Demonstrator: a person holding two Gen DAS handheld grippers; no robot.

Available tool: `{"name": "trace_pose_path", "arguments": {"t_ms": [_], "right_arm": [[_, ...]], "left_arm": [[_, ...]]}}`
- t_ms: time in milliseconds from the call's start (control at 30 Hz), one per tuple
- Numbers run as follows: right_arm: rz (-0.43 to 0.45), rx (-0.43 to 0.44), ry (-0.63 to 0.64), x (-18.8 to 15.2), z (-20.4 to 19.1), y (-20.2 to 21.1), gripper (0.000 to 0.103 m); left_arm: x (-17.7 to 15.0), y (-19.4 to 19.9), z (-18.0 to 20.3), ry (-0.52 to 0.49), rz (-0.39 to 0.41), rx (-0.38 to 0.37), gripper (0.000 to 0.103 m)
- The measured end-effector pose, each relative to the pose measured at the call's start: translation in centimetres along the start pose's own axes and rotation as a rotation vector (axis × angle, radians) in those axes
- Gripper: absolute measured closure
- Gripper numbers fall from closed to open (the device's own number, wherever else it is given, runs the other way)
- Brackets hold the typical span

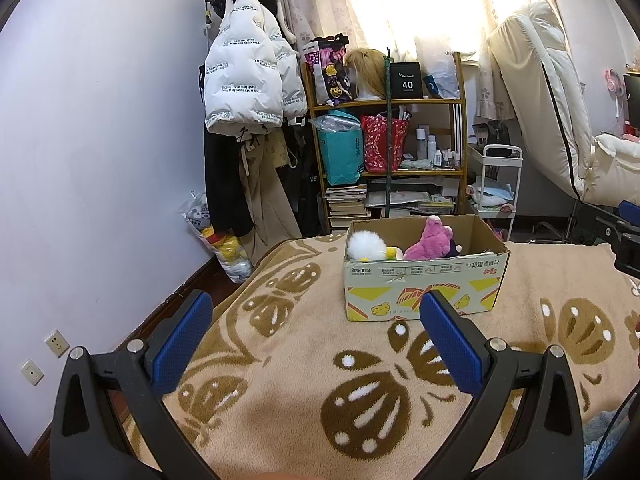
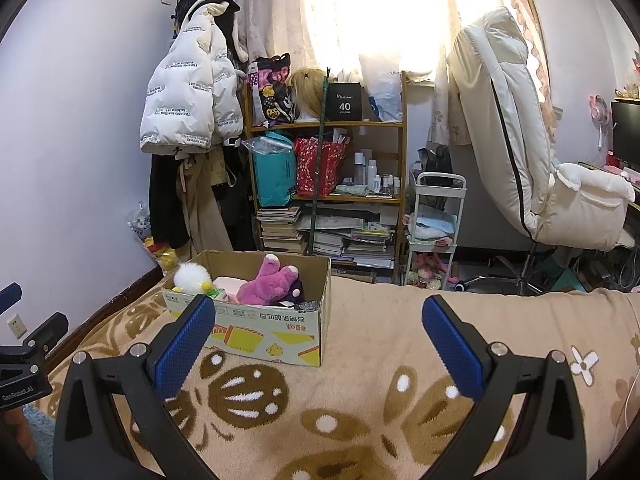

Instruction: Organize soft objects

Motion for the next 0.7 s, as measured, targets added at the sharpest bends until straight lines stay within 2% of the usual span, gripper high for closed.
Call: {"name": "trace_pose_path", "arguments": {"t_ms": [700], "right_arm": [[-0.003,-0.005,0.005,-0.49,-0.05,-0.14,0.0]], "left_arm": [[-0.23,-0.24,-0.28,-0.008,-0.004,0.012,0.001]]}}
Point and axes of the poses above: each gripper's, at about its wrist camera, not at the fingertips, and y roughly against the way its jaws point, z to its right, x to its top, the point moved 8 cm from there along -y, roughly the way its jaws point, and after that the axes turned 7 degrees about -y, right-handed, at the moved point
